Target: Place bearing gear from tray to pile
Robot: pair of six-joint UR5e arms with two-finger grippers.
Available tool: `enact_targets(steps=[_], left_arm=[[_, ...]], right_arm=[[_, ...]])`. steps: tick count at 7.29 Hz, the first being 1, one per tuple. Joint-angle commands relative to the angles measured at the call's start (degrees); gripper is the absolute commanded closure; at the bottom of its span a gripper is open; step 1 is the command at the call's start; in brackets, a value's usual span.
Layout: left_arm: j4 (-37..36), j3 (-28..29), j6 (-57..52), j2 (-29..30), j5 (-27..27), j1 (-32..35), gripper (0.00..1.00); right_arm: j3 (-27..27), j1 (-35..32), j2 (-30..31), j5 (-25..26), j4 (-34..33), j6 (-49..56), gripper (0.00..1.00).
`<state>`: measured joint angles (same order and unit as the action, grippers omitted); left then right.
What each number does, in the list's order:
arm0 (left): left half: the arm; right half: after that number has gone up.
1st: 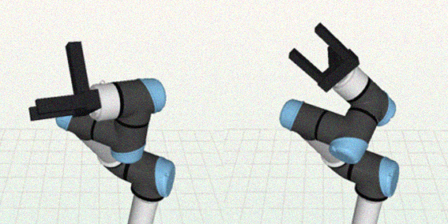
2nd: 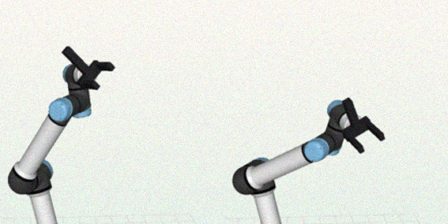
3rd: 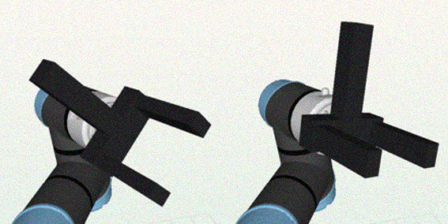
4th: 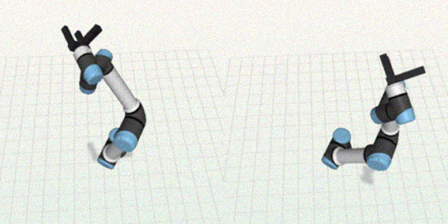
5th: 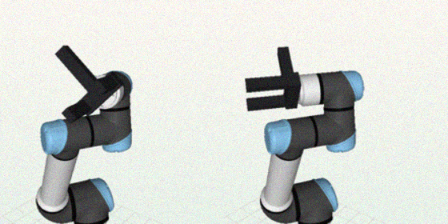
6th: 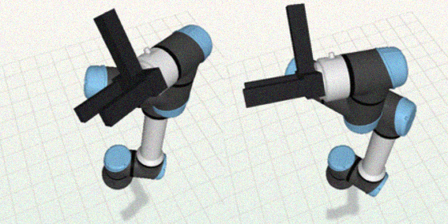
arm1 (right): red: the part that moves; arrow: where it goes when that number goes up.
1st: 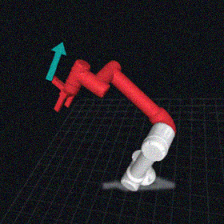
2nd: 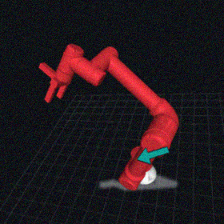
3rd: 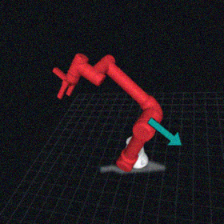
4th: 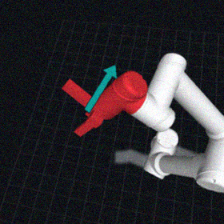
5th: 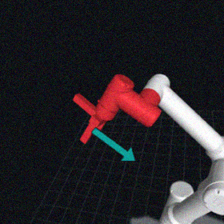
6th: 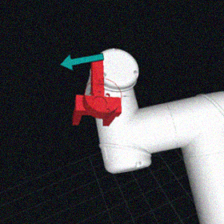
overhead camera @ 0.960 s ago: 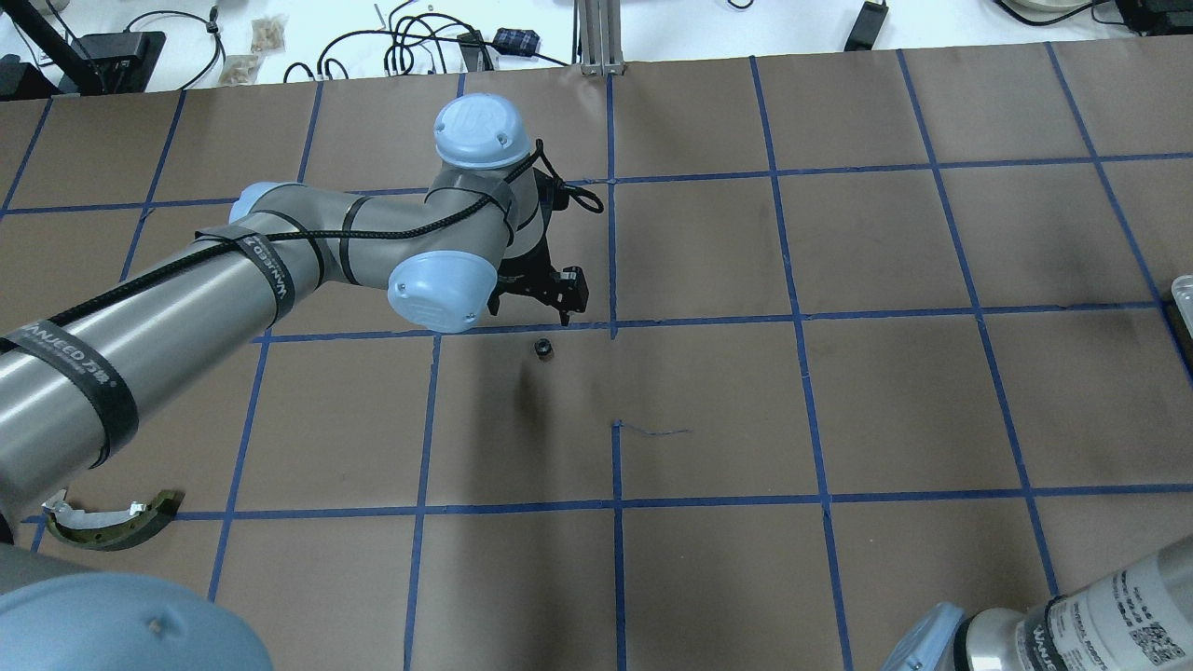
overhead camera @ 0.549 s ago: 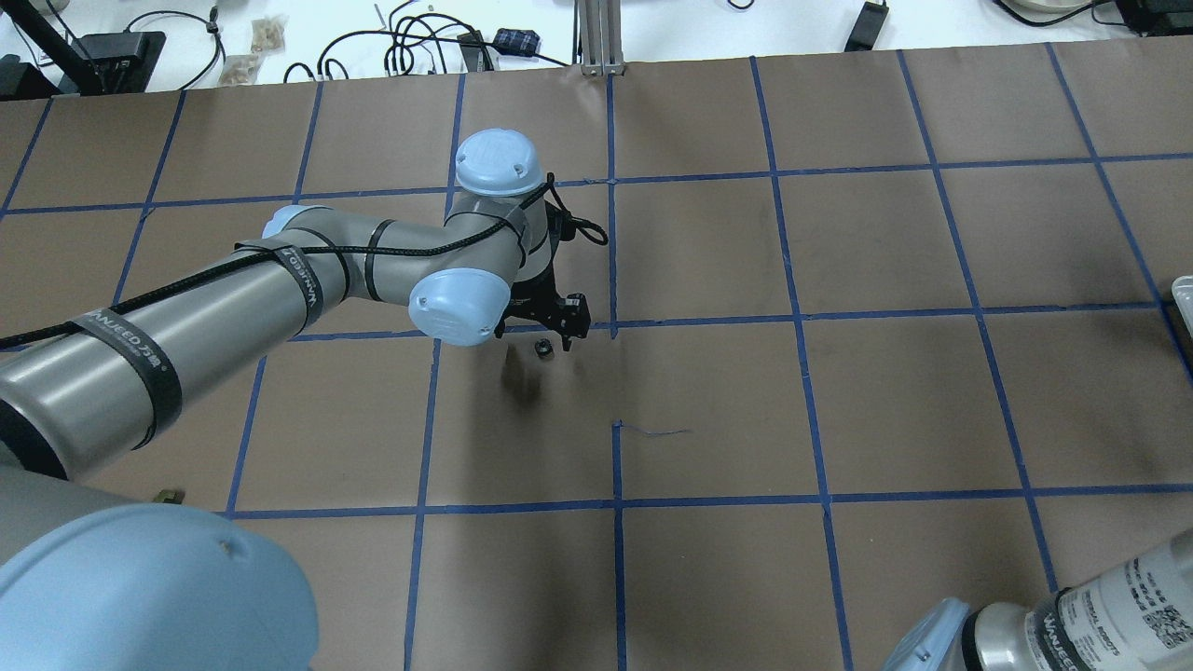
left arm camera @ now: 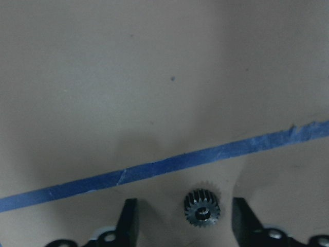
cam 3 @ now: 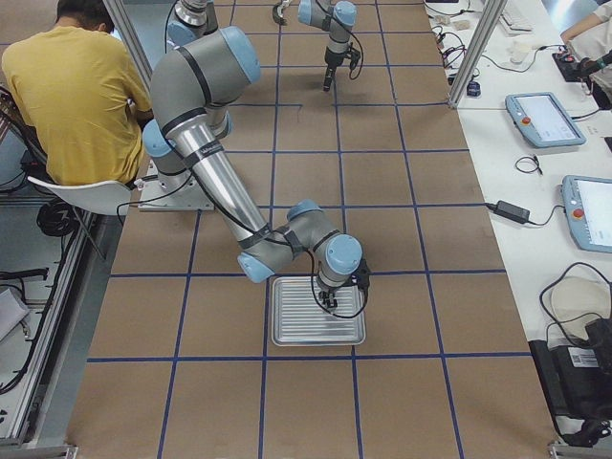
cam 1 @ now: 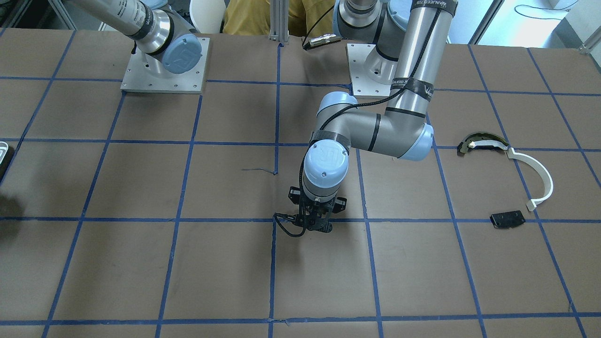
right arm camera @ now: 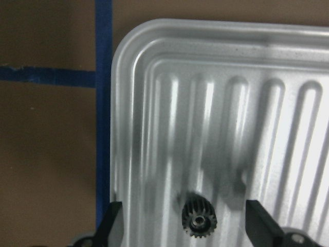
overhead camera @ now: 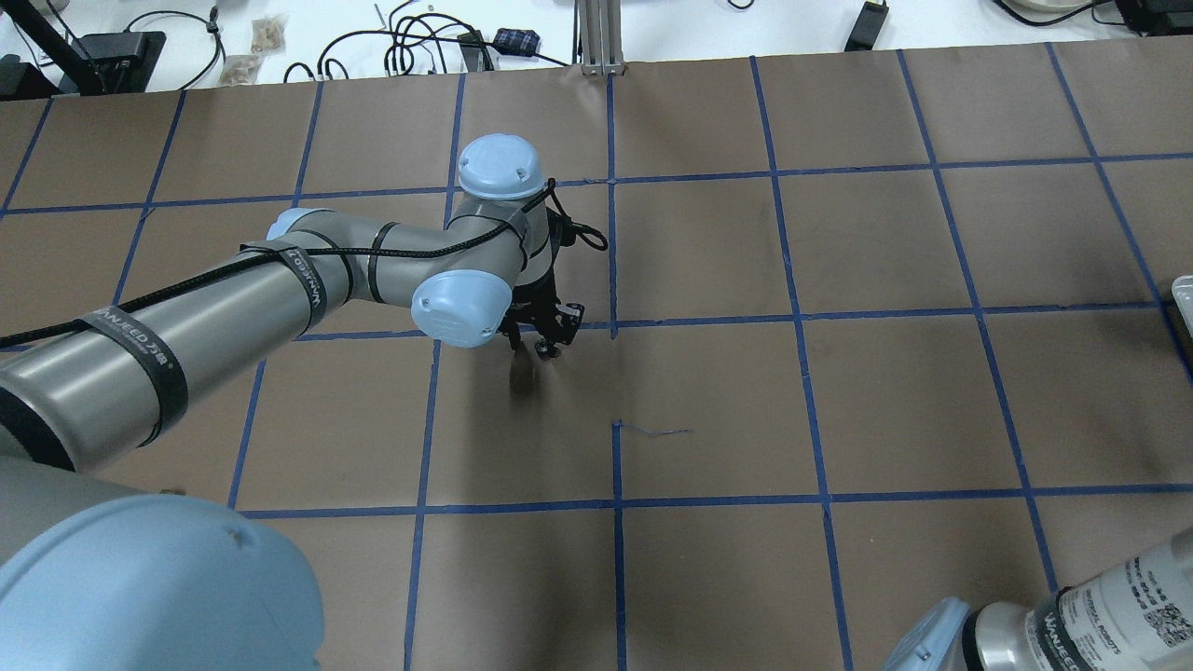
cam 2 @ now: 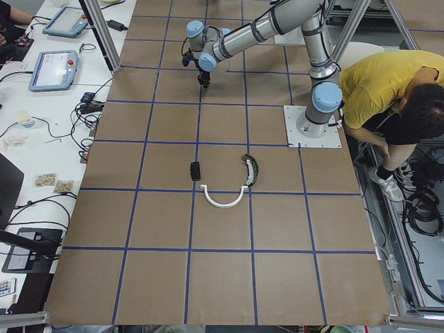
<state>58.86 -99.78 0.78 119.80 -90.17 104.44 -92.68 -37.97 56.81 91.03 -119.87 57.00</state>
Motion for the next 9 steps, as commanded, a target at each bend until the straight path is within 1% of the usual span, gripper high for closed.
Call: enact_targets(steps=[1, 3, 4, 5, 6, 7, 8, 9], left_arm=[[0.11, 0.02, 0.45, 0.08, -0.09, 0.06, 1.0], [0.29, 0.54, 0.45, -1.4, -0.53, -0.2, 1.0], [4.73, 2.38, 0.19, -3.15, -1.05, -1.77, 1.0], [11.21, 6.14, -0.59, -5.17, -4.28, -5.78, 1.0], [18.85, 10.44, -4.52, -7.45, -5.01, -11.83, 1.0], [22.4, 11.26, -10.65, -9.13, -5.36, -18.76, 1.0], [22.87, 11.01, -11.93, -10.28, -5.89, -26.05, 1.0], [22.44, 10.31, -18.03, -10.72, -9.02, -31.87, 1.0]], right_arm=[[0.31, 0.0, -0.03, 0.02, -0.02, -0.04, 0.57], [0.14, 0.0, -0.12, 0.28, -0.02, -0.13, 0.73], [0.05, 0.0, -0.2, 0.55, -0.1, -0.05, 0.8], [0.74, 0.0, -1.25, 2.03, -0.02, -0.13, 0.91], [0.92, 0.0, -0.39, 4.39, 0.33, -0.22, 1.0], [0.84, -0.43, 1.45, 4.94, 0.42, -0.48, 1.0], [0.66, -1.4, 4.34, 4.33, 1.38, -2.57, 1.0], [0.31, -4.89, 7.32, 4.15, 2.96, -5.38, 1.0]])
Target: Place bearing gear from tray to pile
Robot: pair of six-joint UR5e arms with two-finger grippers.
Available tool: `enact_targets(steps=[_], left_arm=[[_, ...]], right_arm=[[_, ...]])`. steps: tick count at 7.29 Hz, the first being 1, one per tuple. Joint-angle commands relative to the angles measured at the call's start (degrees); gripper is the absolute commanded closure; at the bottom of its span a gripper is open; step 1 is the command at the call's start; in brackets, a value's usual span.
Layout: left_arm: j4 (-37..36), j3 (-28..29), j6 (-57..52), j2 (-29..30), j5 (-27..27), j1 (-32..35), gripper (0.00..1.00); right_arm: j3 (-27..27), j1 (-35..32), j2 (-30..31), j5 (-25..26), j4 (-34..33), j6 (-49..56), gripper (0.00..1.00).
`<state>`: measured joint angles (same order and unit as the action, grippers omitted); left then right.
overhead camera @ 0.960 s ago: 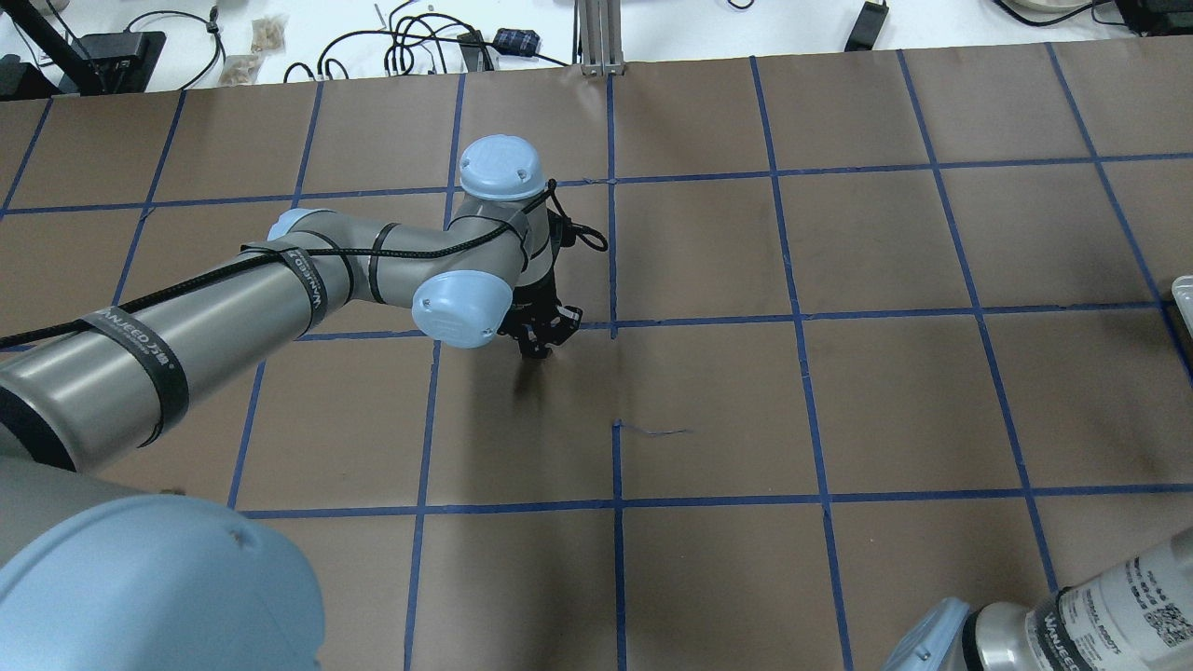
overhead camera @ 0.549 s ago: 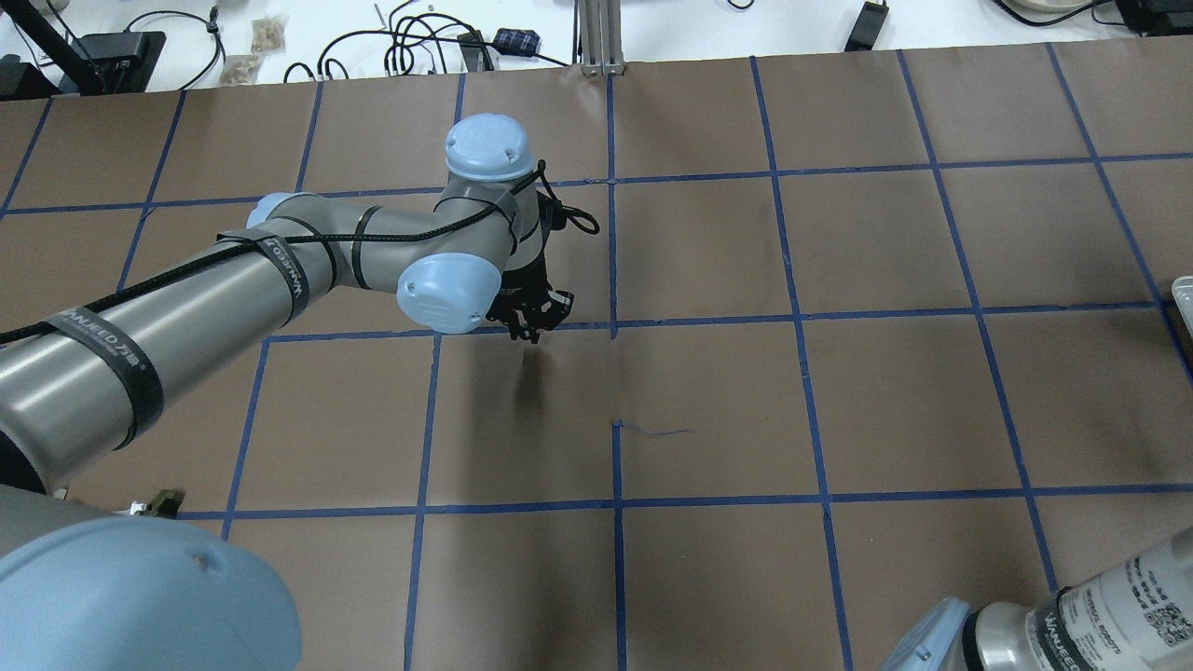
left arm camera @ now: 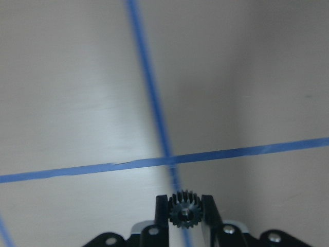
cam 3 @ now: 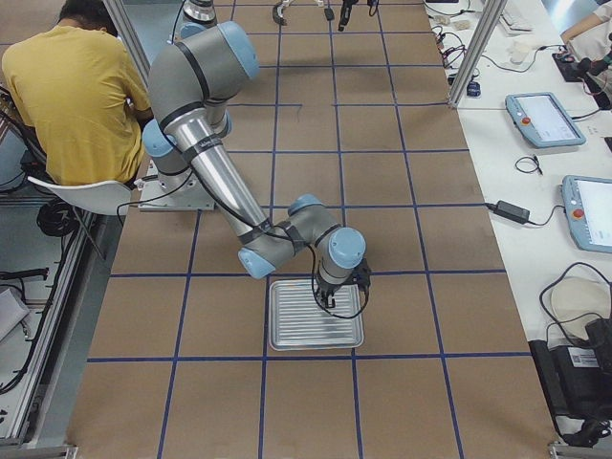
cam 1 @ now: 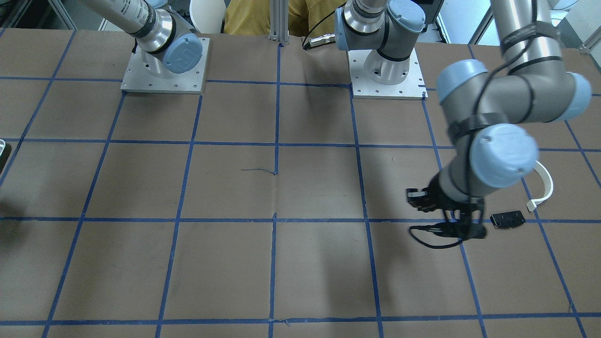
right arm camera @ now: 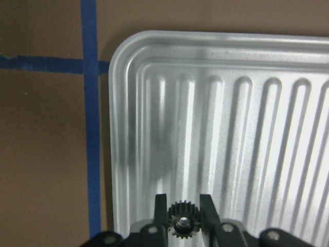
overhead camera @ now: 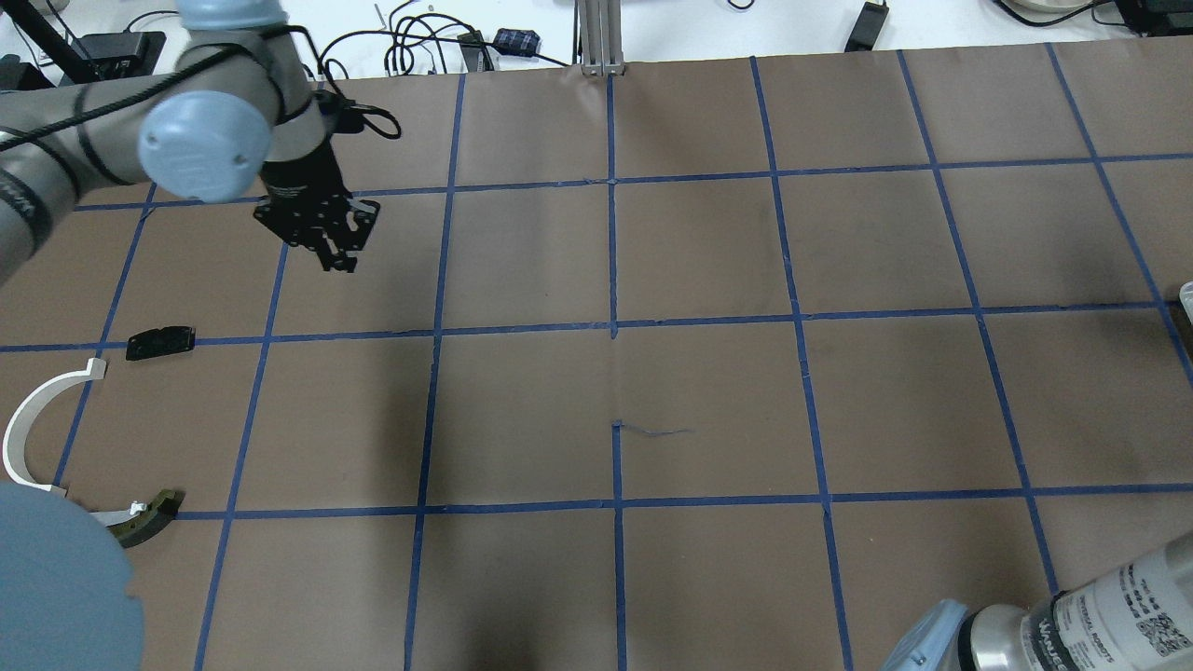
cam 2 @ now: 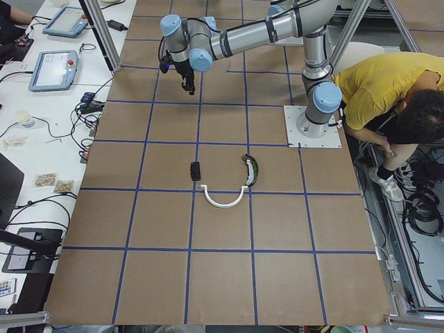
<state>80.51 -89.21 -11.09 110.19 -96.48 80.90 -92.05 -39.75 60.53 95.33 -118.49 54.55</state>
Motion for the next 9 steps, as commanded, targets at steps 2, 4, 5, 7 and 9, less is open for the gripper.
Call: enact_targets(steps=[2, 4, 5, 7, 9], left_arm=[[0.09, -2.54, -18.93, -0.94, -2.84, -18.36, 1.0], [-6.88, -6.66, -26.73, 0.89, -2.84, -26.55, 1.0], [-11.38, -9.55, -29.92, 1.69, -2.84, -28.68, 1.0], [-15.9, -12.04, -31.7, 3.36, -2.84, -30.53, 1.0], [-15.91, -12.31, -33.12, 5.12, -2.84, -32.39, 1.0]], right_arm=[[-0.5, -13.81, 10.62, -3.71, 9.03, -15.89, 1.0], [-0.68, -28.47, 14.35, -5.94, 12.32, -30.56, 1.0], [-0.68, -36.11, 14.01, -6.21, 11.89, -41.0, 1.0], [-0.5, -53.59, 9.81, -7.52, 6.13, -63.58, 1.0], [-0.5, -70.3, 0.7, -7.44, -2.05, -83.12, 1.0]])
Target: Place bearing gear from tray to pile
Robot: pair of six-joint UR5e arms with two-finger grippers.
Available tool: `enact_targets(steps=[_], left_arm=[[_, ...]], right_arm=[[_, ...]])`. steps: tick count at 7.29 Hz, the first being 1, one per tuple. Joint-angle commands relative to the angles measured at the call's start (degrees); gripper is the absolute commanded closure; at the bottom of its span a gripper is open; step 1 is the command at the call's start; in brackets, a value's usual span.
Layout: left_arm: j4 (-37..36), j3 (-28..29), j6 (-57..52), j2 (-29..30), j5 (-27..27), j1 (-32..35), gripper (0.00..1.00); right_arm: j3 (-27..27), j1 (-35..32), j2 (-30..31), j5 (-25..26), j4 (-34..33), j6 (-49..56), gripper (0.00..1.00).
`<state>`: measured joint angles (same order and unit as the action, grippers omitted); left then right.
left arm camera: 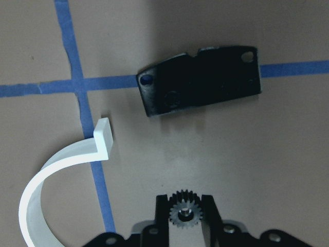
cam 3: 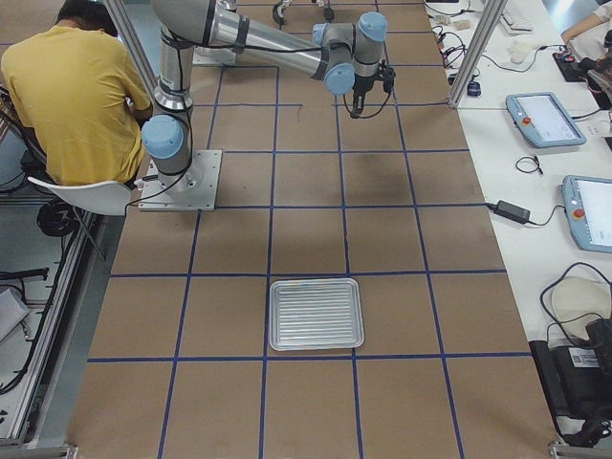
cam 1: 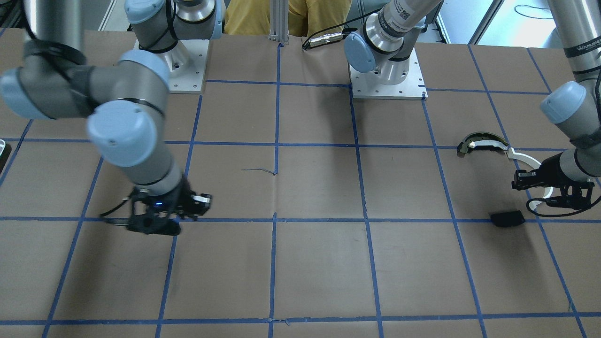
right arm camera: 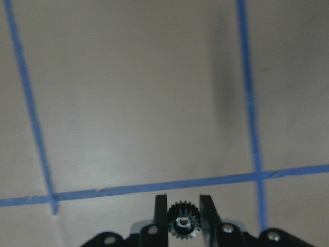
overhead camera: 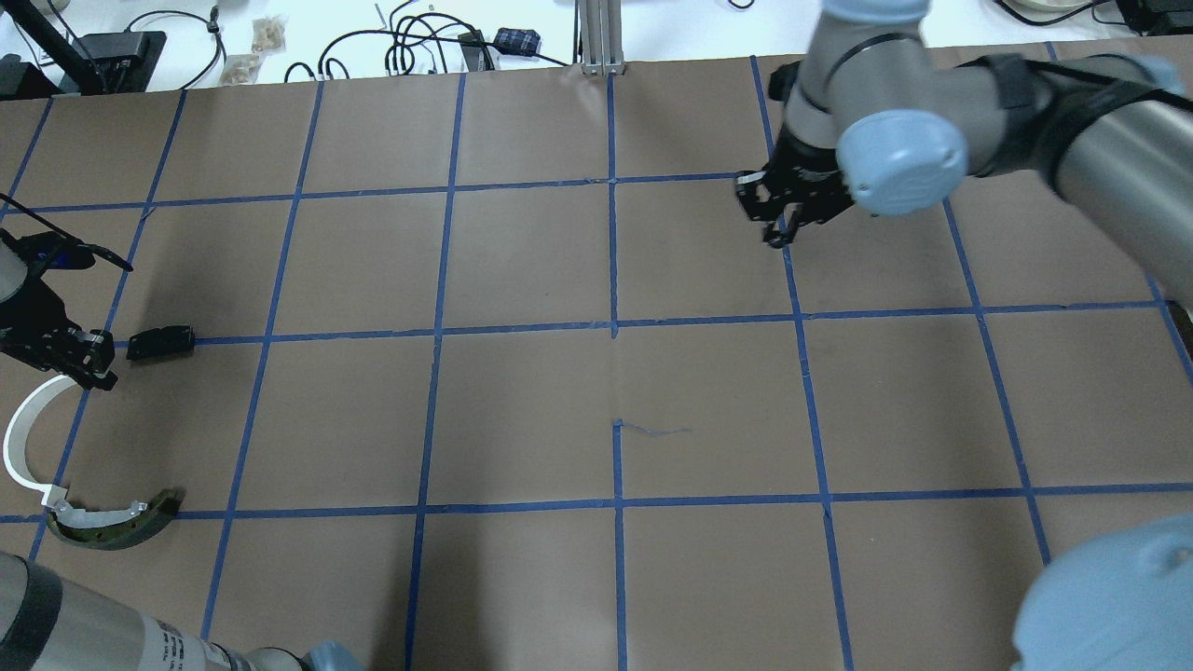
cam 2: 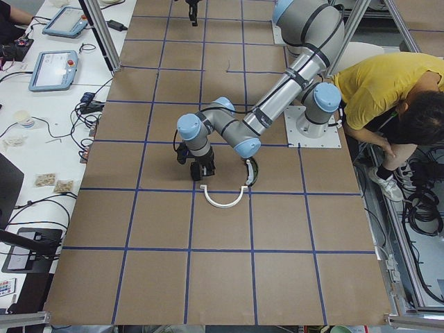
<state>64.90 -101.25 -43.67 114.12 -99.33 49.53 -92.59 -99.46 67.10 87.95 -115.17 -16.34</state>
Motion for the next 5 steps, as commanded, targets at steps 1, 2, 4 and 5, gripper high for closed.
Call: enact_targets(steps=[1, 2, 4, 5], left_arm=[[-0.31, -0.26, -0.45, 1.71, 0.1, -1.01, 0.94], [-0.22, -0.35, -0.36, 1.98, 0.27, -0.92, 0.84], [-0.13, -0.26, -0.54, 2.25, 0.1, -0.92, 0.16], [0.39, -0.35, -0.28, 2.25, 0.18, -0.92, 0.0]], right_arm=[[0.56, -15.54, -8.71, -0.06, -12.38, -17.97, 1.0], [0.31, -16.72, -8.48, -0.15, -12.88, -18.28, 1.0], [-0.22, -16.39, -8.65, 0.64, -12.54, -16.46, 0.01], [-0.31, -15.77, -8.13, 1.25, -12.71, -15.83, 0.0]])
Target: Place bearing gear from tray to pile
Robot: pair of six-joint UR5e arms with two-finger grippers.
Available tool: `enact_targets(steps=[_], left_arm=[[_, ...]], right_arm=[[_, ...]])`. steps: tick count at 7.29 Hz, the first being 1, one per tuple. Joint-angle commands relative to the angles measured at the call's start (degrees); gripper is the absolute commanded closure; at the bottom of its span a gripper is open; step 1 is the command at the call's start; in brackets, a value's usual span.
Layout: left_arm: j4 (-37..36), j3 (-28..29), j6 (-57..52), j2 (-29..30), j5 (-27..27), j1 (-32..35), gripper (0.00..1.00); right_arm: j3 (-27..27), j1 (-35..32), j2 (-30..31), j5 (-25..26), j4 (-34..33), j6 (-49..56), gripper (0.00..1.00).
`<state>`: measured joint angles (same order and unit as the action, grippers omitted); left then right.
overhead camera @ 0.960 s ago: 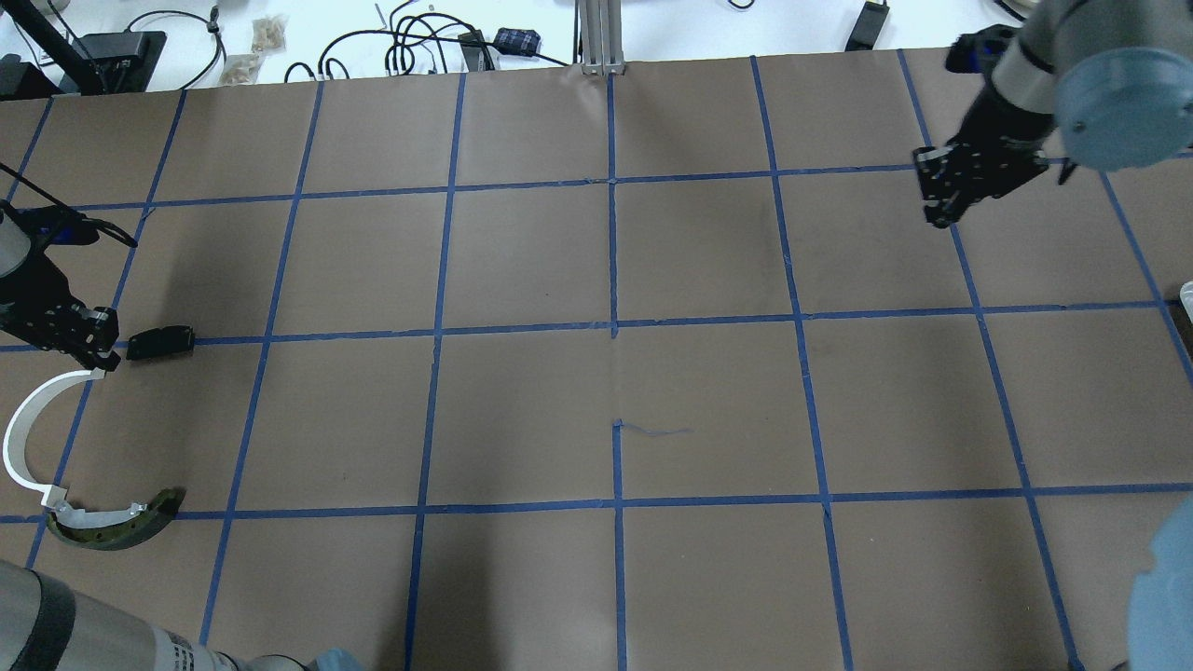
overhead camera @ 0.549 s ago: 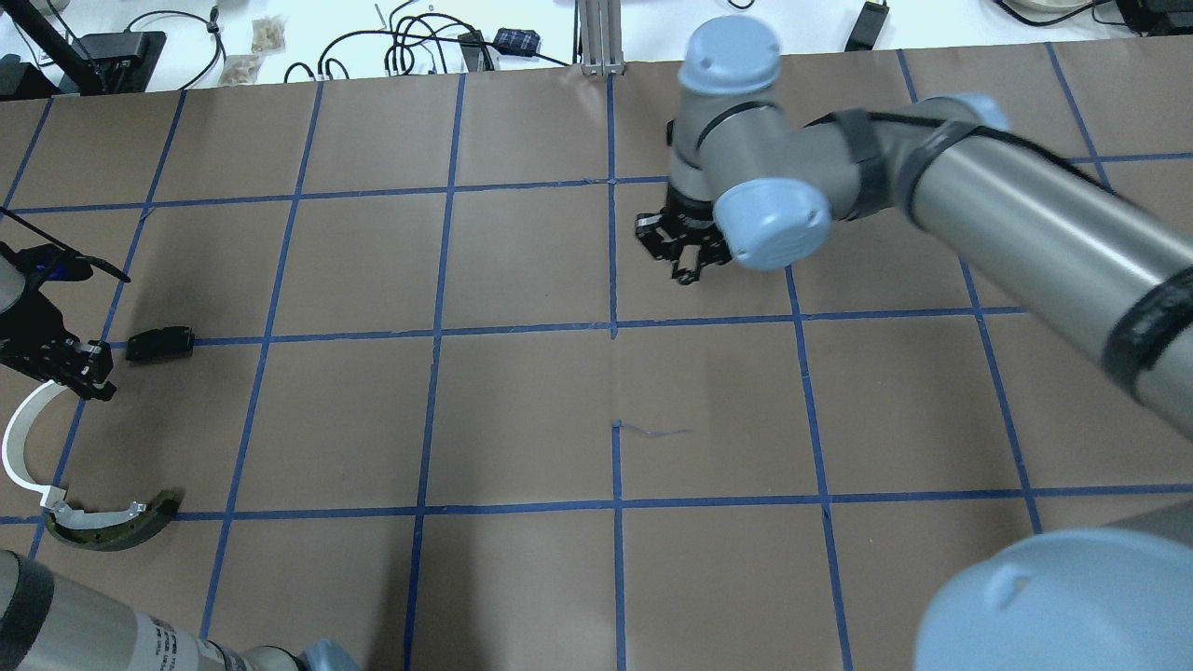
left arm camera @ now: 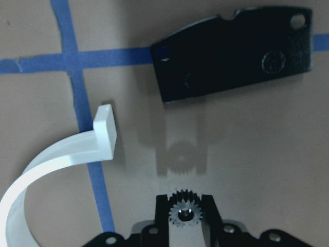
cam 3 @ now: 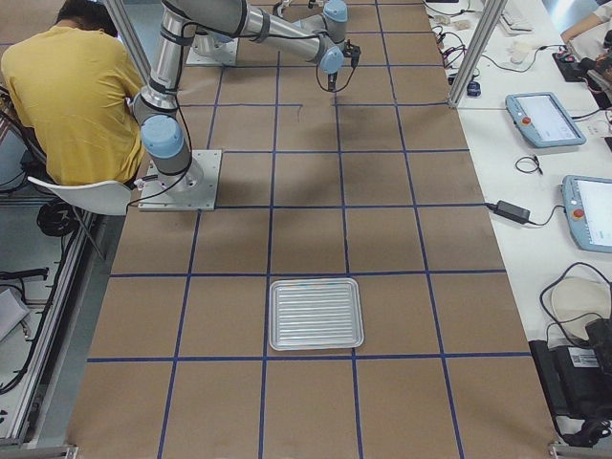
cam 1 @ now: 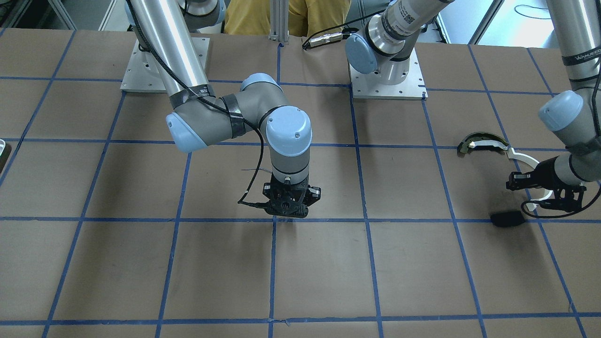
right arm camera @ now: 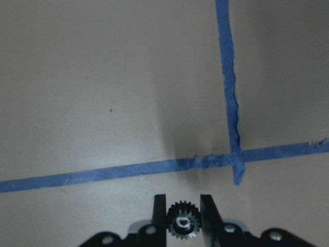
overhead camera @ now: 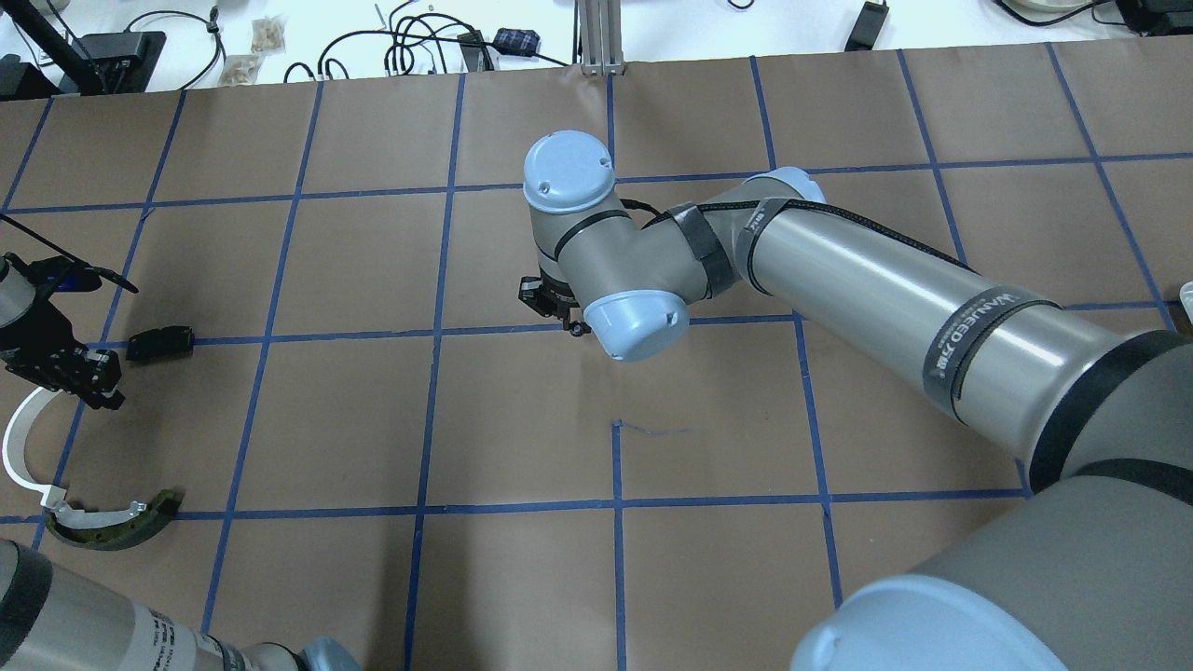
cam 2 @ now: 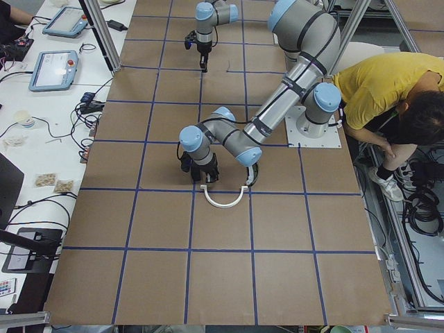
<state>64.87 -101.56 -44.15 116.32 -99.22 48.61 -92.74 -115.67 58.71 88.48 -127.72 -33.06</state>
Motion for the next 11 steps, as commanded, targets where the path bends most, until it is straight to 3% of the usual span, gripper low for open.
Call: enact_targets(steps=[1, 3, 5, 7, 9, 11], left_arm=[[0.78, -0.04, 0.2, 0.04, 0.07, 0.0, 0.0], [2.71, 0.22, 0.46, -1.09, -0.01, 0.61, 0.0], [3.86, 3.37, 7.09, -3.72, 0.51, 10.57, 0.0], [5.18, 5.58, 23.49, -5.49, 7.51, 24.19, 0.0], [1.16, 5.58, 35.05, -5.06, 7.11, 39.03, 0.0], [-2.02, 4.54, 41.38, -3.39, 9.11, 49.96, 0.0]], right_arm=[[0.28, 3.05, 1.66, 0.91, 0.01, 4.99, 0.0], [0.72, 14.88, 10.94, 0.47, 15.67, 23.72, 0.0], [1.33, 27.54, 19.3, 0.38, 25.2, 39.6, 0.0], [6.05, 27.87, 28.43, 0.38, 39.07, 38.08, 0.0], [4.94, 27.43, 35.31, -0.23, 38.69, 39.99, 0.0], [4.33, 26.2, 33.15, 3.78, 40.09, 40.18, 0.0]])
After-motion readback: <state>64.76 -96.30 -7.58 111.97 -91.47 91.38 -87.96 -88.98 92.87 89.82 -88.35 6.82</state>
